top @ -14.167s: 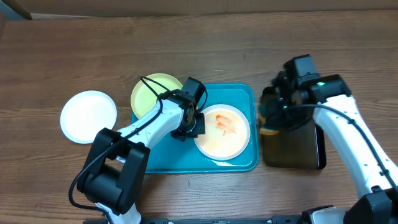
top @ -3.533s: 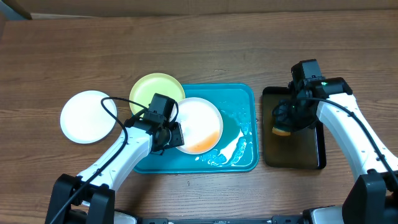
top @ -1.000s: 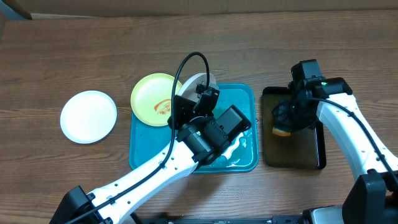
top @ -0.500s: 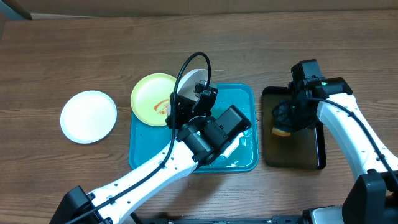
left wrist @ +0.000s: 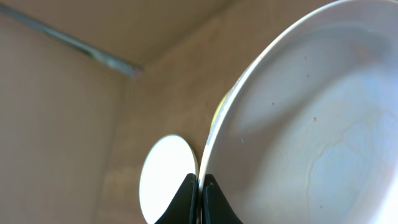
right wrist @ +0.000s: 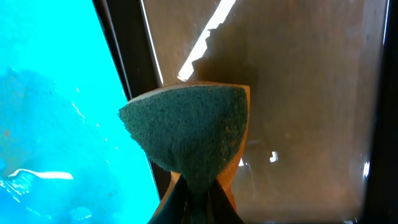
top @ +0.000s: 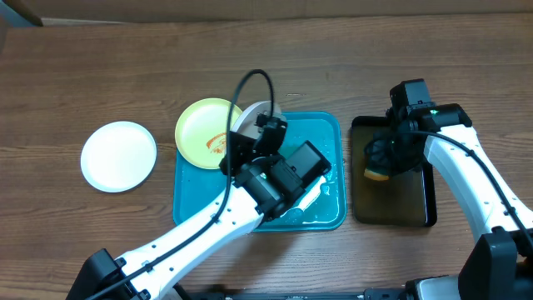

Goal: Clean dirty plates on tray and stack at the side
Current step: 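Lift the plate off the tray and carry it left with left gripper, then lower the plate onto the white plate and open the left gripper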

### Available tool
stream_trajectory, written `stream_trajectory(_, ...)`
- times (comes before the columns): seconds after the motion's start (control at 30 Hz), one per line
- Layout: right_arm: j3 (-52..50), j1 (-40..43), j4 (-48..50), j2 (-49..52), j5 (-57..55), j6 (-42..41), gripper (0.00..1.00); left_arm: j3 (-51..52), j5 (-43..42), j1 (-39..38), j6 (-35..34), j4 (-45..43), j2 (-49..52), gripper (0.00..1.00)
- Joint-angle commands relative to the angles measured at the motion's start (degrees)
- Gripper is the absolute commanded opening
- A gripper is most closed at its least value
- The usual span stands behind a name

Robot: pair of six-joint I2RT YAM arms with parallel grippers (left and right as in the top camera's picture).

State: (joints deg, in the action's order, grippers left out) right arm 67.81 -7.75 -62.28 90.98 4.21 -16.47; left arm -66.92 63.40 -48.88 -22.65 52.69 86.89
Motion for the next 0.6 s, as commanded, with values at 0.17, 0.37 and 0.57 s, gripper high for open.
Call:
stream_trajectory(0.17,0.8,0.0,6.0,-0.3,-1.9,-0.2,0.04,-1.5,-23.1,15.1,-11.5,4.7,-8.6,0.04)
stream_trajectory(0.37,0.8,0.0,7.4,1.7,-5.2,-0.2,0.04,-1.5,-36.7,30.2,-9.1,4.2,-13.2,0.04)
stream_trajectory(0.57,0.7,0.1,7.6,7.0,-5.5,-0.3,0.04,-1.5,-45.0,44.2,-3.9,4.2,-13.4,0.04)
